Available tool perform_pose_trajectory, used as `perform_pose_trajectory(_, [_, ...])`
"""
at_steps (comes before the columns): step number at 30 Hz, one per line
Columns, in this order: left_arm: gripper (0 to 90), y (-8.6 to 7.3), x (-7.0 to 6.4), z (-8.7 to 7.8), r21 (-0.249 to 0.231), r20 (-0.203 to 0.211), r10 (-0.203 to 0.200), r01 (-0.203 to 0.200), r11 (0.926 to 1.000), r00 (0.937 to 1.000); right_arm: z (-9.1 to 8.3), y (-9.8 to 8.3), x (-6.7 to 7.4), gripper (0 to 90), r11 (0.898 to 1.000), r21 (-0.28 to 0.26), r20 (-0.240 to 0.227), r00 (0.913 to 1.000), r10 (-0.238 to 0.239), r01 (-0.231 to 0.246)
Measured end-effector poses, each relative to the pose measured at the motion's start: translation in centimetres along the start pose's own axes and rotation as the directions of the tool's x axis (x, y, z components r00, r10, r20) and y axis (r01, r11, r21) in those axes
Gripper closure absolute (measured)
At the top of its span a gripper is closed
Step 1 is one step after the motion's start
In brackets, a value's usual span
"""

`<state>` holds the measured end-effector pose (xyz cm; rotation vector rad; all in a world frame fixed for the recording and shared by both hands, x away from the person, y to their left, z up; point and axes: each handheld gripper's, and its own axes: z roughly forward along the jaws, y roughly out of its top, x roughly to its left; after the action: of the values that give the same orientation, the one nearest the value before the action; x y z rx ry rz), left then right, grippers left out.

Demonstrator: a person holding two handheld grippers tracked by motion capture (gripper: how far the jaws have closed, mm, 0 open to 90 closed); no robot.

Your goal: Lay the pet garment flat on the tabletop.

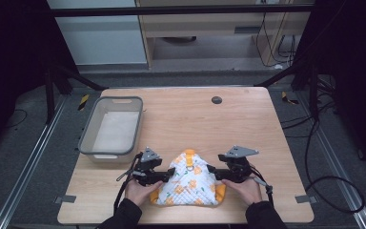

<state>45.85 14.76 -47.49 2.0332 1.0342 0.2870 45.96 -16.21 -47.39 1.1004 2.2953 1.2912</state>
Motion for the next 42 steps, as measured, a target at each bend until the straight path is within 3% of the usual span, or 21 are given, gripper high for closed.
perform_pose_trajectory(6, [35.7,-0.3,-0.1,0.8,0.030,0.023,0.007,-0.008,0.9995,0.9997,1.1,-0.5,0.3,44.1,0.999,0.033,-0.050,0.9988,0.003,-0.002])
perform_pose_trajectory(10, [43.0,-0.8,0.1,1.4,0.050,0.071,-0.029,0.026,0.9984,0.9970,1.4,-0.7,0.4,51.3,0.998,0.057,-0.070,0.9975,0.010,-0.006])
perform_pose_trajectory(16, [63.9,-1.0,0.2,1.7,0.065,0.125,-0.038,0.030,0.9974,0.9914,1.7,-0.7,0.5,64.6,0.997,0.071,-0.096,0.9953,0.012,-0.005])
perform_pose_trajectory(20, [81.4,-1.0,0.2,1.6,0.065,0.120,-0.032,0.024,0.9976,0.9923,1.7,-0.7,0.5,75.9,0.997,0.079,-0.106,0.9940,0.025,-0.016])
perform_pose_trajectory(22, [84.6,-1.0,0.1,1.4,0.056,0.124,-0.032,0.025,0.9981,0.9918,1.6,-0.6,0.6,78.8,0.997,0.072,-0.108,0.9939,0.019,-0.012])
perform_pose_trajectory(29, [86.2,0.3,-0.5,-1.7,-0.037,0.132,0.013,-0.008,0.9993,0.9911,-0.6,0.2,1.1,81.5,1.000,0.006,-0.110,0.9938,-0.016,0.017])
perform_pose_trajectory(35, [86.3,1.2,-1.6,-4.7,-0.114,0.137,0.071,-0.055,0.9920,0.9880,-3.2,1.0,2.0,81.5,0.996,-0.078,-0.122,0.9911,-0.052,0.043])
perform_pose_trajectory(42, [86.4,2.8,-2.4,-7.1,-0.172,0.136,0.103,-0.079,0.9819,0.9853,-5.5,2.7,3.2,81.6,0.986,-0.144,-0.126,0.9865,-0.105,0.086])
